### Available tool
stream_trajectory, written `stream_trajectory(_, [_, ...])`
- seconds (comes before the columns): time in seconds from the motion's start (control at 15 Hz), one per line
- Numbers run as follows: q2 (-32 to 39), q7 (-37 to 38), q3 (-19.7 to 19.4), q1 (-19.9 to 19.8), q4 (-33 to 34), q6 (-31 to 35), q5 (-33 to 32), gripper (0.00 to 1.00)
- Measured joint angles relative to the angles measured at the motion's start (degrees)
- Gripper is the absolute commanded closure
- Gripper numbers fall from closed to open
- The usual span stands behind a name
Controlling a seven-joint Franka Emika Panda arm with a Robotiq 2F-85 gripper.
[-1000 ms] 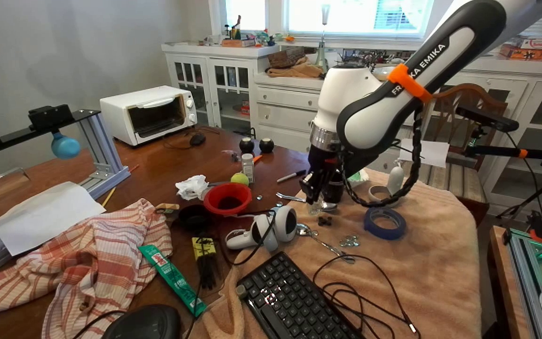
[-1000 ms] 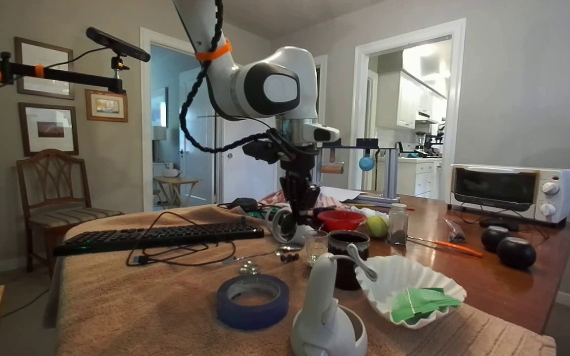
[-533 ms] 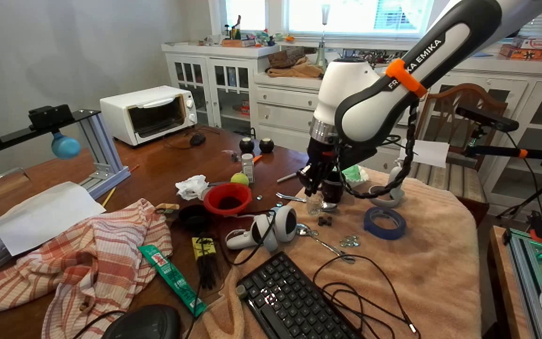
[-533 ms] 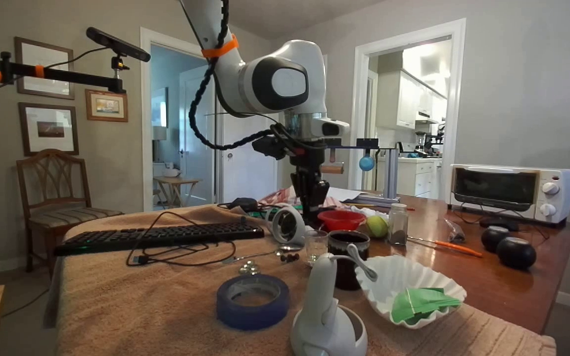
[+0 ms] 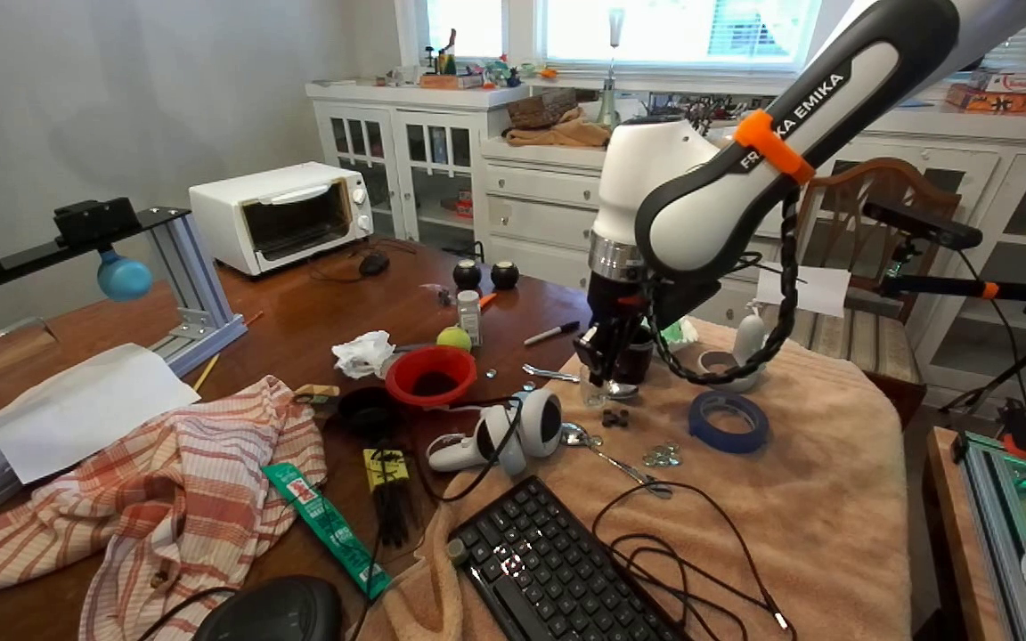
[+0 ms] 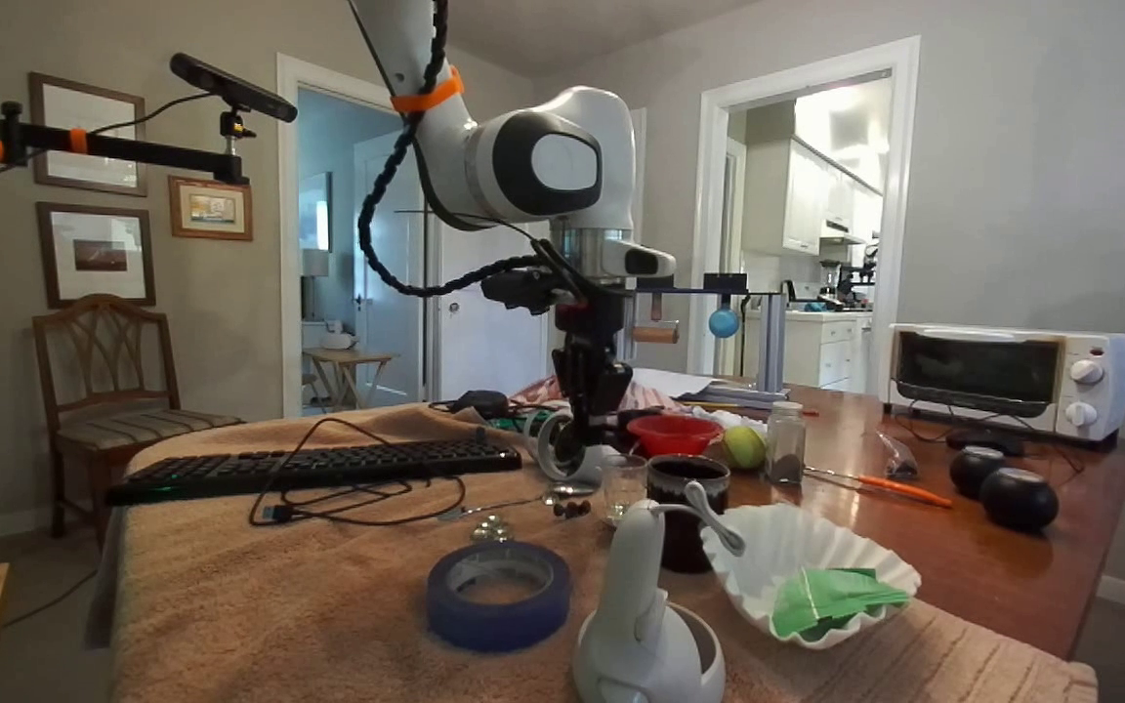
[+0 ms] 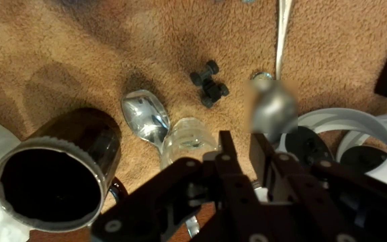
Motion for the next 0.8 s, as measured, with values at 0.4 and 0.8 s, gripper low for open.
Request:
stream_trajectory(0.4, [-0.28, -1.36, 0.80, -0.09, -0.07, -2.21, 0.62, 0.59])
stream_trajectory(0.8, [-1.84, -1.98, 1.28, -0.29, -0.08, -6.50, 1.38, 0.16])
